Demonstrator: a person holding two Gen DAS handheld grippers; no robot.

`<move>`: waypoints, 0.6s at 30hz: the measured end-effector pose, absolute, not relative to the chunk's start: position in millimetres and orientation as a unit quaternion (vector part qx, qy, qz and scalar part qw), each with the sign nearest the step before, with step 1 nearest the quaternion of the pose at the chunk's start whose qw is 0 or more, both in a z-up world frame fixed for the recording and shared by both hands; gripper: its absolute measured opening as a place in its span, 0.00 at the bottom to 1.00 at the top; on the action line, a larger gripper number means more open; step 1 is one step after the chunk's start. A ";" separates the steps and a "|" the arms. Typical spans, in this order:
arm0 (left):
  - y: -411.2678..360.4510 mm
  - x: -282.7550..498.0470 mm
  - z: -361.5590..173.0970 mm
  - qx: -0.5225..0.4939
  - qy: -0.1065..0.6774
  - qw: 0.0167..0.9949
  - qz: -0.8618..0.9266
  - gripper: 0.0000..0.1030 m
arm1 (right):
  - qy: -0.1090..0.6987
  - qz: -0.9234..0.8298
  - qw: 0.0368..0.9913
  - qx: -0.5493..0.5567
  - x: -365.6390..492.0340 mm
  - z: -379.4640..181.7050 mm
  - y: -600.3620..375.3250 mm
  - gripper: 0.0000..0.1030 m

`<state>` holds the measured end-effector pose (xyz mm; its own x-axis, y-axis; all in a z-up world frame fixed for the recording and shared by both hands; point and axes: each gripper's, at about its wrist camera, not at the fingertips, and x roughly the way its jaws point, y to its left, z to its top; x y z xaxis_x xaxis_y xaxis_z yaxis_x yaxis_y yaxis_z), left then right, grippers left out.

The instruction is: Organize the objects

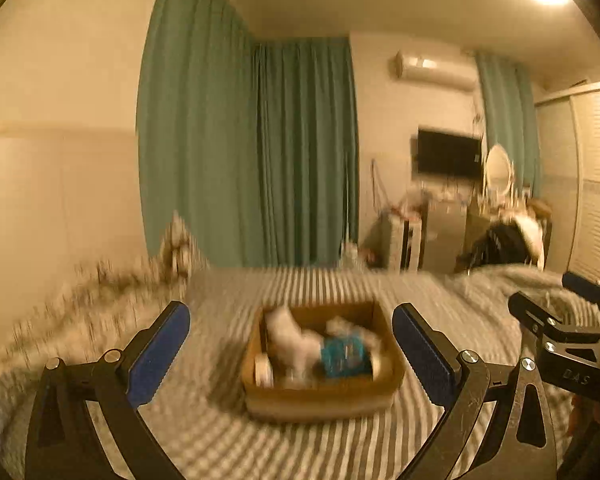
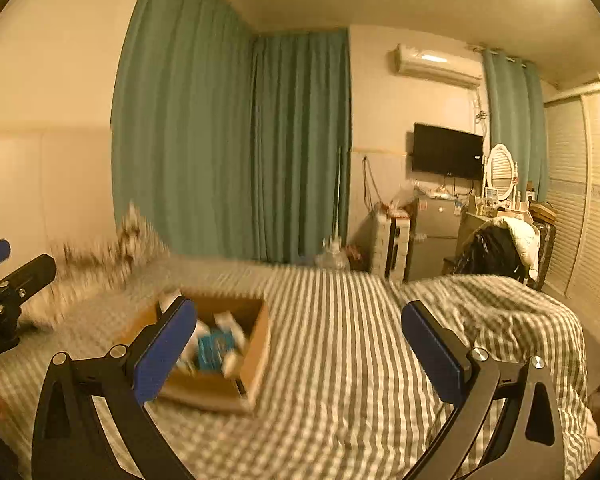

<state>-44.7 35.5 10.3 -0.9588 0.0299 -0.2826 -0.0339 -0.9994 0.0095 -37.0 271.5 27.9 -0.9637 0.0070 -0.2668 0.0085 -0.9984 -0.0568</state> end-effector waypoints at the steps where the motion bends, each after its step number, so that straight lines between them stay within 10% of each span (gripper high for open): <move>1: 33.9 -48.5 -1.0 -0.159 0.000 0.008 0.987 1.00 | 0.040 -0.989 -0.005 0.142 -42.4 18.1 269.2 1.00; 18: 39.7 -46.4 -20.4 -0.176 0.014 0.022 0.984 1.00 | 0.039 -0.988 0.009 0.152 -48.8 -14.1 257.9 1.00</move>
